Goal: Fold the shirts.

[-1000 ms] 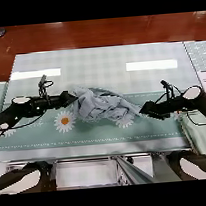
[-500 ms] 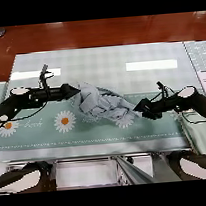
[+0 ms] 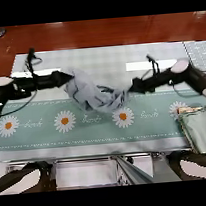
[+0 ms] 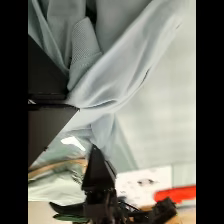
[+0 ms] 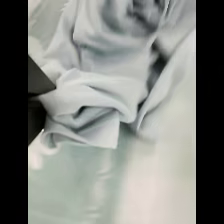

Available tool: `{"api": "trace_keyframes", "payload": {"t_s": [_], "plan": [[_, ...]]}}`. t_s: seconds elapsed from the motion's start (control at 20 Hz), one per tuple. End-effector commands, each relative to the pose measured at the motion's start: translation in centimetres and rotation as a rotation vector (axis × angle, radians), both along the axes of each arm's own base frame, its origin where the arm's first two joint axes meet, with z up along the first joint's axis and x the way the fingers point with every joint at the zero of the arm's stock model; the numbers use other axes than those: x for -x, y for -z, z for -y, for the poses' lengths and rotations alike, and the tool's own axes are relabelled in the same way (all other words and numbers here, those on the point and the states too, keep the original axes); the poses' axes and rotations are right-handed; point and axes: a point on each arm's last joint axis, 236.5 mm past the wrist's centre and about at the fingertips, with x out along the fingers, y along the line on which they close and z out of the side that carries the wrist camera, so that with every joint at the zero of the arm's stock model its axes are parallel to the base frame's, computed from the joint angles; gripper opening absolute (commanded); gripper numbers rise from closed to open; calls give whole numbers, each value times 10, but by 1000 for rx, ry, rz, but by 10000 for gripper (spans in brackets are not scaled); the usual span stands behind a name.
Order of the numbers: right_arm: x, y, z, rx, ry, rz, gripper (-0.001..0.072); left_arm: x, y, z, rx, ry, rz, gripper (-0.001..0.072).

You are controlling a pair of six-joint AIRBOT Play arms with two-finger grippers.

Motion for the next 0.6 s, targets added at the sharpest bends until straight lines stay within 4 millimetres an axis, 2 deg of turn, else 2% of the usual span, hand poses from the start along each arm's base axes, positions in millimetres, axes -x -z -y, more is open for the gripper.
{"api": "trace_keyframes", "payload": {"t_s": [0.0,0.05,0.1,0.15,0.25,0.3,0.4,0.5,0.55], "plan": [[-78,-153,29,130,69,375,30,-13,-126,-25,12,-52,270,18],[-87,-216,34,146,79,519,29,-11,-168,-30,6,-67,367,18],[-83,-268,38,159,76,628,29,-3,-210,-35,-12,-76,469,18],[-70,-317,44,185,75,732,29,7,-242,-40,-50,-83,544,17],[-34,-391,55,214,88,913,29,33,-287,-53,-195,-116,636,18],[-10,-418,59,219,92,993,29,45,-301,-62,-275,-143,660,17],[37,-450,70,257,100,1093,30,73,-322,-82,-426,-222,692,18],[79,-466,78,279,110,1159,30,104,-330,-95,-533,-281,697,18],[98,-471,83,291,117,1181,29,121,-324,-97,-569,-277,669,18]]}}
